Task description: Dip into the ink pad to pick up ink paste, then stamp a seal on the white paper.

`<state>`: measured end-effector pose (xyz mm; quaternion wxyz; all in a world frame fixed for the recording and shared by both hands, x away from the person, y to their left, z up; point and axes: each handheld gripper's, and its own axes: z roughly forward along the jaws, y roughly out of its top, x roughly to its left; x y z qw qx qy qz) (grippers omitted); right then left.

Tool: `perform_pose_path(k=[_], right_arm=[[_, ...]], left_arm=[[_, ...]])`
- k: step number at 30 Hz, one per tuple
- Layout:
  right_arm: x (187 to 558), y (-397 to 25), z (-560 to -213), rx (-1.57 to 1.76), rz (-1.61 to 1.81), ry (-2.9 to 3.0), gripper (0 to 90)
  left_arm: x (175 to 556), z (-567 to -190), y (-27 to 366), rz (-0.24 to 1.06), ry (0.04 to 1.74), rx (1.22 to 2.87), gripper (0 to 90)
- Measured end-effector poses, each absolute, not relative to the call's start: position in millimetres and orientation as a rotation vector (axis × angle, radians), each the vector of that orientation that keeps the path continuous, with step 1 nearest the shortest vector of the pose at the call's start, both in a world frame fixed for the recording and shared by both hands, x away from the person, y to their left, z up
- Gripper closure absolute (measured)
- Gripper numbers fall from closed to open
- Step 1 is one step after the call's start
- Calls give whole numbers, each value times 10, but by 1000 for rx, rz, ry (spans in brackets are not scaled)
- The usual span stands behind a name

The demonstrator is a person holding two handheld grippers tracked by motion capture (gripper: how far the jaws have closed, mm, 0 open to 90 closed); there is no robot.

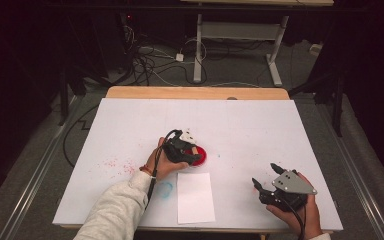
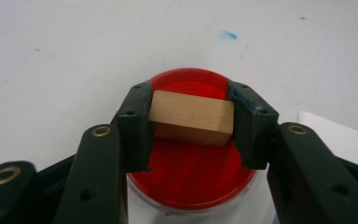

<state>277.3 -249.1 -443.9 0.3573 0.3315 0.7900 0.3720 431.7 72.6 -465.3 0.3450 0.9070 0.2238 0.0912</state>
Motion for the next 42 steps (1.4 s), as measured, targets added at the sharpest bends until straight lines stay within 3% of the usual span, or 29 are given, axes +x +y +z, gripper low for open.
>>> perform_pose_path(k=[21,42], right_arm=[[2767,-2500,-4443,858,958,2037,286],[2744,-2485,-4430,839,965,2041,286]], left_arm=[[4015,-4213,1104,323,527,2252,522],[3586,-3975,1190,350,439,2217,522]])
